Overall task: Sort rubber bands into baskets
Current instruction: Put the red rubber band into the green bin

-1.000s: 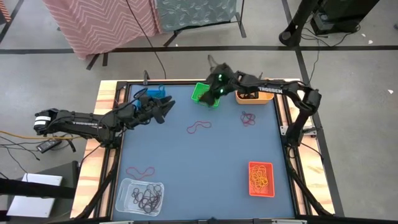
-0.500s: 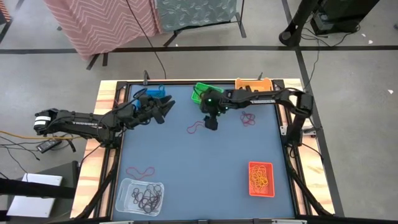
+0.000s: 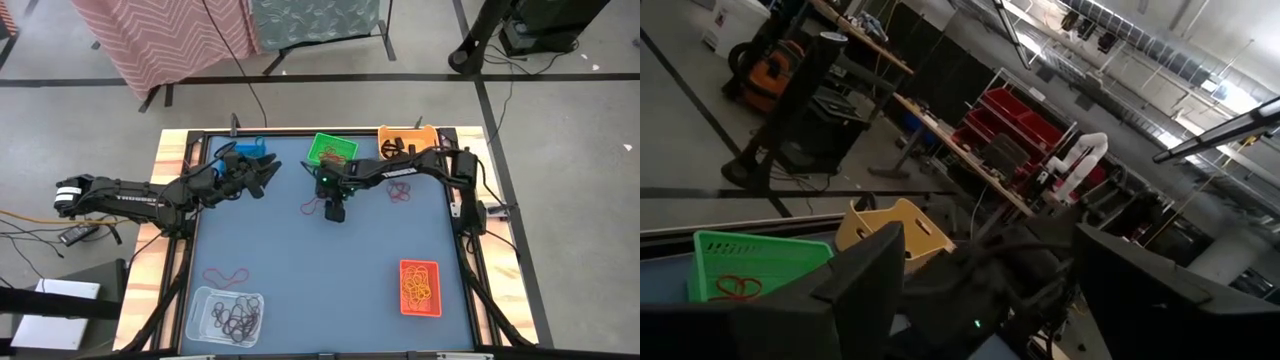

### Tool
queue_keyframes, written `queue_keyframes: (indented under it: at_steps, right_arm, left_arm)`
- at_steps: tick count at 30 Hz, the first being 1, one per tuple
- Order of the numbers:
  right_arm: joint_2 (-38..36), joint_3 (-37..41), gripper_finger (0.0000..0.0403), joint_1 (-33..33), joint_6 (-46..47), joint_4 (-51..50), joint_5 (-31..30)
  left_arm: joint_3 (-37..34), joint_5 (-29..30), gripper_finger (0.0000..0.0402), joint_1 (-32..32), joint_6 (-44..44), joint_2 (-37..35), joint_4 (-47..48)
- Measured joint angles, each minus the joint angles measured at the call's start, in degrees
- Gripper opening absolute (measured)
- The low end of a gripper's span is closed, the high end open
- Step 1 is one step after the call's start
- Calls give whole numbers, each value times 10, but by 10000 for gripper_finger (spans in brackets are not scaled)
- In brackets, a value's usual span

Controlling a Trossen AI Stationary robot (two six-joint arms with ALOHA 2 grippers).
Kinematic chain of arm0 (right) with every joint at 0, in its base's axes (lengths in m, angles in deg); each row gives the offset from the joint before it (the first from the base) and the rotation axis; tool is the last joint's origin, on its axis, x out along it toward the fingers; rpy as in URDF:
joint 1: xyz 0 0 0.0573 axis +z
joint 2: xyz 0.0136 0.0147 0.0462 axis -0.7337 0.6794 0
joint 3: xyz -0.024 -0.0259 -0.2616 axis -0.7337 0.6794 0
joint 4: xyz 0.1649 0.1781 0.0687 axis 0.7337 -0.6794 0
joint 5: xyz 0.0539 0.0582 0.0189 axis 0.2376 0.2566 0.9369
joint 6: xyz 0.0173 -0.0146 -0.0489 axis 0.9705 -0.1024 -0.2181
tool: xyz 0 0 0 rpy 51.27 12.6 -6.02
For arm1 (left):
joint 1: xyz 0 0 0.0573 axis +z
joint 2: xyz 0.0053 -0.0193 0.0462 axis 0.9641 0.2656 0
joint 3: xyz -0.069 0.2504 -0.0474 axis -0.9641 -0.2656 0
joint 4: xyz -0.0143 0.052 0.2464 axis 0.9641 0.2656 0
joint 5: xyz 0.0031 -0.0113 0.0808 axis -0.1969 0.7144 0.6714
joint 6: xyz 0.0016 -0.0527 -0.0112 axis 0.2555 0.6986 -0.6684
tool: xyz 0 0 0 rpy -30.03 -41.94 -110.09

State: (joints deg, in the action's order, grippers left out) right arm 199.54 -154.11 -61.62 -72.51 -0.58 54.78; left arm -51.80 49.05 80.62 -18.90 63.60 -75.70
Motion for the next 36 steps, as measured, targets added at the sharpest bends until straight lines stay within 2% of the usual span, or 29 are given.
queue_keyframes:
  at_steps: [2, 4, 6, 8, 10, 16, 21, 28, 32, 36]
  right_arm:
    - [10, -1, 204, 6, -2, -9, -30]
    - [11, -1, 174, 10, -9, -16, -35]
    - [11, -1, 124, 11, -11, -22, -37]
    - [7, 0, 54, 11, -13, -30, -37]
    - [3, -3, 17, 9, -14, -43, -31]
    - [-37, -14, 6, 2, -9, -131, 22]
    - [-129, -51, 3, -10, -8, -145, 38]
    - [-205, -85, 2, -68, 19, -102, -28]
    - [-197, -84, 2, -114, 44, -75, -65]
    - [-178, -86, 1, -147, 62, -53, -62]
  left_arm:
    - [0, 0, 286, 0, -1, 0, 0]
    - [0, 0, 286, 0, -2, 0, 0]
    - [0, 0, 286, 0, -2, 0, 0]
    - [0, 0, 286, 0, -3, 0, 0]
    - [0, 0, 286, 0, -5, 0, 1]
    - [0, -1, 286, 0, -5, 0, 2]
    - [0, -6, 286, 0, -5, 0, 2]
    - [0, -7, 286, 0, -11, 0, 2]
    - [0, -7, 286, 0, -17, 0, 2]
    - [0, -7, 286, 0, -16, 0, 1]
